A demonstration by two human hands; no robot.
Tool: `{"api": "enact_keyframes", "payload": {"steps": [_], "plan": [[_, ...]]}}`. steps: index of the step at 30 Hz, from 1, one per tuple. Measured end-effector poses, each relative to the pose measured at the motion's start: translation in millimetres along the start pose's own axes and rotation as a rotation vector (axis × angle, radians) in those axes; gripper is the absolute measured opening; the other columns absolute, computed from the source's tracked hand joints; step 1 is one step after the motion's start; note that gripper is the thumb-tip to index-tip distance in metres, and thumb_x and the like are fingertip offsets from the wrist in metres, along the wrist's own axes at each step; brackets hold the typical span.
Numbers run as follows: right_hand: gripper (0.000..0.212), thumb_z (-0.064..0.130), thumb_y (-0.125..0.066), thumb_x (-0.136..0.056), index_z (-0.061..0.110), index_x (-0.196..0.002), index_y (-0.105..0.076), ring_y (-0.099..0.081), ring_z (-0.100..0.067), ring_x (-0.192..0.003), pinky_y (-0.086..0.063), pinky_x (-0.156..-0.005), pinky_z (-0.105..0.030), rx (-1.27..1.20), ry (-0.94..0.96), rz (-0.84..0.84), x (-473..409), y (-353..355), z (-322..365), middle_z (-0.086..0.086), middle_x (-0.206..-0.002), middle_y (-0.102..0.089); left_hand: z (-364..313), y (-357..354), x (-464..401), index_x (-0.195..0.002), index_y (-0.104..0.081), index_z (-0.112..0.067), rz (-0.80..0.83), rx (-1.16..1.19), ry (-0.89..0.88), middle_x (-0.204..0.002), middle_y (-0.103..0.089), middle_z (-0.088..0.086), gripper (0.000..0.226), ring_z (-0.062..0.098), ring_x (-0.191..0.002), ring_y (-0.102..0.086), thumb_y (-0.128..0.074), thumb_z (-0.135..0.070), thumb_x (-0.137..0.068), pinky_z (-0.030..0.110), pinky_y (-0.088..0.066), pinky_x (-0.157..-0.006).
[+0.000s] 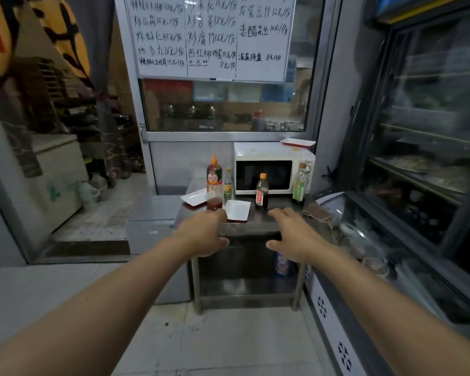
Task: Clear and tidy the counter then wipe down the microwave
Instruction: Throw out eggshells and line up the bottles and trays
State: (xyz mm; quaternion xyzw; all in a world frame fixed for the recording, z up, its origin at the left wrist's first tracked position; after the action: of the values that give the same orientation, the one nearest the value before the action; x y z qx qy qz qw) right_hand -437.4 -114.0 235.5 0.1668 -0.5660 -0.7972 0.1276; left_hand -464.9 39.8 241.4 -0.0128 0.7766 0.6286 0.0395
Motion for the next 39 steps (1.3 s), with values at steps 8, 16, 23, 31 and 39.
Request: {"api": "enact_keyframes", "payload": {"steps": [8,16,23,31,39], "plan": [[0.066,0.029,-0.066,-0.084,0.020,-0.140,-0.032,-0.036,-0.025,-0.130,-0.037,-0.106,-0.039,-0.027,-0.019,-0.001,-123.0,-21.3,-45.7,-0.006,-0.138,-0.037,34.3,-26.4,-125.8,-0.135,-0.040,-0.025,-0.004,0.025,0.004,-0.135,-0.050,0.001,0.059,0.020,-0.119,-0.051,-0.066,-0.035,-0.083,0.037,-0.049,-0.095],[0.072,0.027,-0.064,-0.086,0.020,-0.146,-0.026,-0.035,-0.025,-0.132,-0.035,-0.106,-0.035,-0.063,-0.021,0.010,-250.9,-25.5,-112.3,-0.007,-0.141,-0.036,39.4,-50.8,-269.5,-0.130,-0.045,-0.024,-0.002,0.059,0.017,-0.129,-0.057,0.001,0.054,0.021,-0.114,-0.055,-0.067,-0.038,-0.082,0.038,-0.048,-0.095],[0.066,0.029,-0.067,-0.085,0.017,-0.141,-0.032,-0.036,-0.024,-0.132,-0.035,-0.108,-0.036,-0.080,-0.066,0.018,-321.5,-34.6,-166.0,-0.007,-0.141,-0.036,34.3,-83.8,-361.4,-0.133,-0.043,-0.023,0.052,0.107,-0.007,-0.131,-0.054,0.001,0.055,0.022,-0.117,-0.053,-0.066,-0.035,-0.085,0.041,-0.047,-0.097],[0.068,0.032,-0.065,-0.085,0.014,-0.141,-0.031,-0.039,-0.027,-0.129,-0.037,-0.103,-0.035,-0.050,-0.192,-0.007,-406.7,-43.6,-230.7,-0.011,-0.140,-0.037,36.0,-118.9,-479.3,-0.131,-0.042,-0.018,0.102,0.157,-0.115,-0.128,-0.056,0.006,0.055,0.024,-0.114,-0.054,-0.067,-0.032,-0.084,0.039,-0.048,-0.093],[0.067,0.030,-0.065,-0.086,0.014,-0.142,-0.033,-0.035,-0.026,-0.133,-0.034,-0.105,-0.033,-0.124,-0.305,-0.037,-467.9,-67.4,-281.6,-0.010,-0.144,-0.034,50.7,-163.1,-583.2,-0.134,-0.036,-0.014,0.154,0.254,-0.140,-0.131,-0.052,0.010,0.068,0.025,-0.112,-0.054,-0.073,-0.028,-0.078,0.034,-0.047,-0.087]]}}
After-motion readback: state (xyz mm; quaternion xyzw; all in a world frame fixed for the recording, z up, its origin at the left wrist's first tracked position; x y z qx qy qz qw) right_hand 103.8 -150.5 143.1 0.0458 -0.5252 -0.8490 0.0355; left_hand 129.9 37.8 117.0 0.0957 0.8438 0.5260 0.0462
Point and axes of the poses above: each hand's wrist, its own x-axis away from the middle knuckle, its own y-axis out of the back of the hand, z = x × y, the point moved 10 cm from there along -x, towards the middle knuckle
